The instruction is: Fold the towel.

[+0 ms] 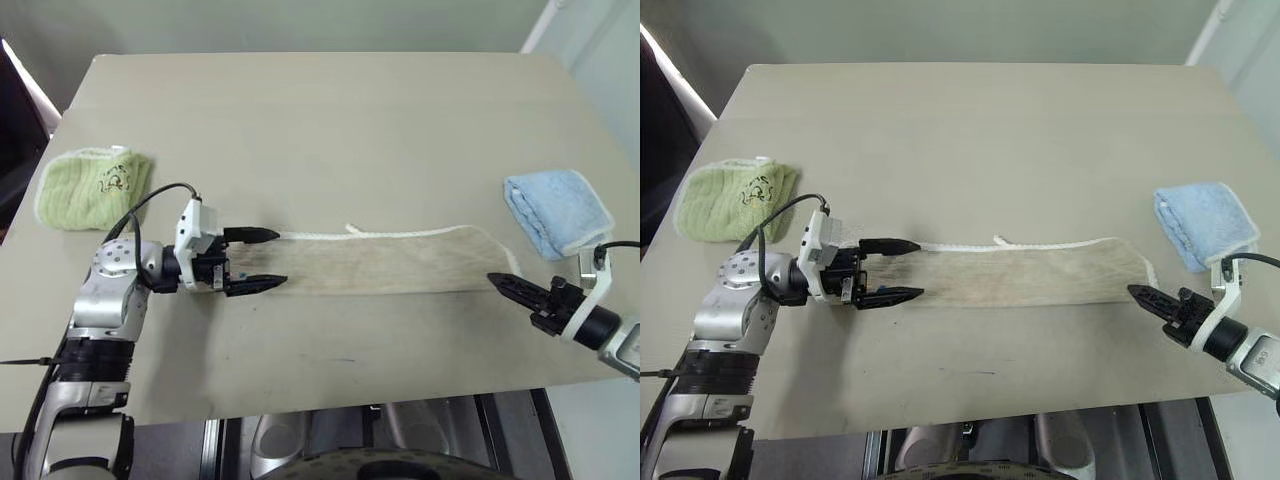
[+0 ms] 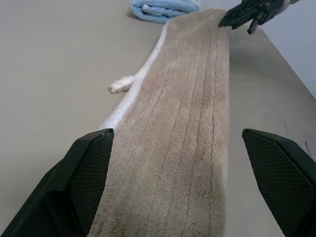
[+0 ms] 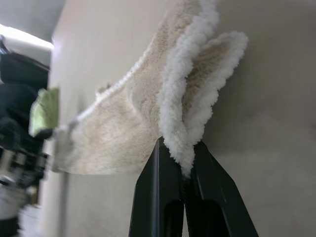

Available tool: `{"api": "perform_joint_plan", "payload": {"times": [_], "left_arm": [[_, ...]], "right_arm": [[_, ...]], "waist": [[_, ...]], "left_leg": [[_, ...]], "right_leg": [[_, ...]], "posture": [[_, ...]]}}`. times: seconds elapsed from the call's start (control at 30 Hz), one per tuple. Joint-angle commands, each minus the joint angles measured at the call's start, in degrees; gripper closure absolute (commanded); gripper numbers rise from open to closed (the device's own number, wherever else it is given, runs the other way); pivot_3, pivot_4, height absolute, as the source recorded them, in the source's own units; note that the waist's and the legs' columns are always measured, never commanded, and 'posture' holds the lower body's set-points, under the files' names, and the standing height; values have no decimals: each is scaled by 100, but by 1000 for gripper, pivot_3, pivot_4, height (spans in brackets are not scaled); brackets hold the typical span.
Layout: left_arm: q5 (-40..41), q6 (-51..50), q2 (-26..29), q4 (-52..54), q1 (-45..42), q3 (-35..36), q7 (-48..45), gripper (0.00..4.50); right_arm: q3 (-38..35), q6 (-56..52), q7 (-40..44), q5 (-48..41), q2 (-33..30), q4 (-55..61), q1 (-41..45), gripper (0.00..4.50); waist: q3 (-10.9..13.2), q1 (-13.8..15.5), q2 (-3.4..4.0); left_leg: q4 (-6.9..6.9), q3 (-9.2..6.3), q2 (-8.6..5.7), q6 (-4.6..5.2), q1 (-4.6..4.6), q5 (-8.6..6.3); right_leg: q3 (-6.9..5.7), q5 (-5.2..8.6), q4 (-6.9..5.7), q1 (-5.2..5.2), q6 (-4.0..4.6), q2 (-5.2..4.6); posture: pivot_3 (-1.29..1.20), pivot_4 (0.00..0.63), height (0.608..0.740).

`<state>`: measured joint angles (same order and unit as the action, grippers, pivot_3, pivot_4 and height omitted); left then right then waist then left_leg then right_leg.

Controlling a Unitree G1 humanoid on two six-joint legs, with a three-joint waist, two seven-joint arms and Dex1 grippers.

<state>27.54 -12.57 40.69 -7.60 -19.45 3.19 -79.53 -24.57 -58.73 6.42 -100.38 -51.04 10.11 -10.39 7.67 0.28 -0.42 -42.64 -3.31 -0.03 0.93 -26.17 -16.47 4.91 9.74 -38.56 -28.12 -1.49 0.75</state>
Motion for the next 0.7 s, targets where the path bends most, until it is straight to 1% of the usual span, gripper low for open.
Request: {"api": "perform_joint_plan", "payload": {"times": [0.03, 0.17, 0.33, 0.4, 0.57, 0.63, 0.7], "left_arm": [[69, -36, 16, 196, -138, 49, 38, 0], [55, -93, 11, 259, -222, 18, 72, 0], [73, -263, -13, 464, -291, -49, 167, 0], [117, -415, -14, 625, -314, -61, 243, 0], [198, -781, 20, 1002, -365, -102, 398, 0], [241, -921, 4, 1099, -439, -120, 463, 0], [136, -900, 14, 1159, -524, -203, 498, 0]], "right_arm": [[-88, -70, 557, 443, -164, 411, 162, 4464], [-214, 9, 1018, 915, -279, 1034, 269, 4464], [-136, 23, 1214, 1147, -399, 1686, 495, 4464], [-35, 151, 1188, 1354, -322, 1893, 620, 4464], [343, 105, 1279, 1427, -294, 2127, 917, 4464], [585, 85, 1291, 1480, -266, 2209, 1071, 4464], [981, 70, 1341, 1800, -221, 2232, 1275, 4464]], "waist": [[1, -2, 2], [1, -6, 2], [1, -7, 2], [1, -6, 2], [1, -5, 2], [1, -7, 2], [1, -7, 2]], "left_leg": [[0, 0, 0, 1, 0, 0], [0, 1, 1, 1, 1, 1], [0, 4, 0, 4, 7, 3], [0, 3, 1, 4, 9, 3], [-1, 3, 1, 7, 10, 5], [-1, 3, 2, 6, 12, 6], [-1, 4, 2, 6, 13, 9]], "right_leg": [[0, 0, 0, 0, 0, 0], [-1, -1, 0, -1, 2, 2], [0, -3, 0, 6, 2, 1], [-2, -3, 0, 8, 3, 2], [-2, -5, 0, 9, 2, 1], [-3, -5, -1, 9, 3, 2], [-3, -8, -1, 11, 3, 2]], "posture": [[0, 150, 703], [0, 150, 703], [0, 150, 703], [0, 150, 703], [0, 150, 703], [0, 150, 703], [0, 150, 703]]}}
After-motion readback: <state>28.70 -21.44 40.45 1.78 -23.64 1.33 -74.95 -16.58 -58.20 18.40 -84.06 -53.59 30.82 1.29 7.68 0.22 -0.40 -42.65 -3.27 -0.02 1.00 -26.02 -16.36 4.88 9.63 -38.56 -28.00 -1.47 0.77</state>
